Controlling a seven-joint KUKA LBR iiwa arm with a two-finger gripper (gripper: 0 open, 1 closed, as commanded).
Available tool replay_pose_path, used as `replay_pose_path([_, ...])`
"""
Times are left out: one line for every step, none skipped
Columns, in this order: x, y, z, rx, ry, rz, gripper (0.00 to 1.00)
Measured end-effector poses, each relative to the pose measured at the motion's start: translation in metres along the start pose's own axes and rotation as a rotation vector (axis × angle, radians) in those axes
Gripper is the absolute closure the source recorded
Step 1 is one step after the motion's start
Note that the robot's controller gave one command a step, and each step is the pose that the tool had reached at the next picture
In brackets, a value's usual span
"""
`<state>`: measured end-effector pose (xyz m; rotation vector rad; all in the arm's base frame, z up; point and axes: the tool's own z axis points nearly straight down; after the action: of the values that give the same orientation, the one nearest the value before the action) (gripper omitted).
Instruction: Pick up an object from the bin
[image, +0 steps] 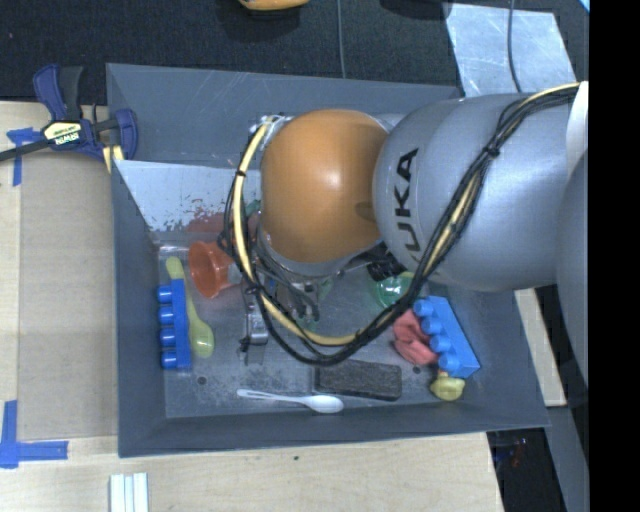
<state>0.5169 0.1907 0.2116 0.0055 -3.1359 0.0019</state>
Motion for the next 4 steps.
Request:
replay_pose_path([-0.002,-0.001,-0.005,-0.002,-0.008,0.004,0.00])
replay_pose_path([0.017,-0.041,0.076,-0.003,-0.011,-0.052,0.00])
replay_pose_path([0.027,-0.074,0.071,-0.003,-0.019,-0.284,0.00])
replay_pose_path([0.029,-0.065,0.098,-0.001,-0.007,0.129,0.00])
